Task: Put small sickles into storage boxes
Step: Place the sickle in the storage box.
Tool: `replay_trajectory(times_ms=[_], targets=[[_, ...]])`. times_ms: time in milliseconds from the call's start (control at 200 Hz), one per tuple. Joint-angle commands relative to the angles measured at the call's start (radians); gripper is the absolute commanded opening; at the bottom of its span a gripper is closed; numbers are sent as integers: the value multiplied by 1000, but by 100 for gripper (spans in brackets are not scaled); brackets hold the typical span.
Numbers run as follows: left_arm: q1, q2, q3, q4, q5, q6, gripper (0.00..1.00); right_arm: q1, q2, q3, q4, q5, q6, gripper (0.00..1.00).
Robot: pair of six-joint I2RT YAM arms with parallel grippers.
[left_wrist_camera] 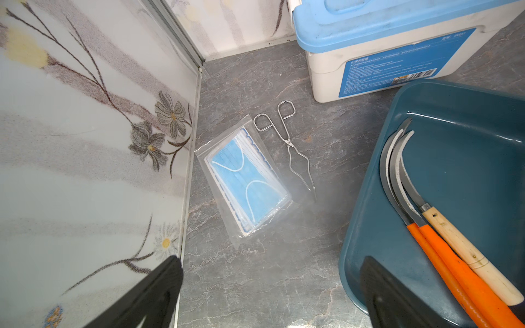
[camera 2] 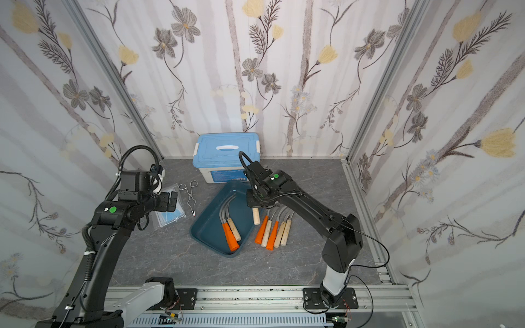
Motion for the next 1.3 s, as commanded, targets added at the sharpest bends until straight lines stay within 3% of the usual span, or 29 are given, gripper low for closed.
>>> replay_trajectory(times_ms=[0,250,1294], targets=[[1,1,10,36,-2,1,100,39,54,59,5,-24,14,0],[1,14,43,36,-5,7,100,108,204,213,-33,-67,-11,0],[2,14,66,29,-5,16,100,183,360,214,-7,-198,-53,0]])
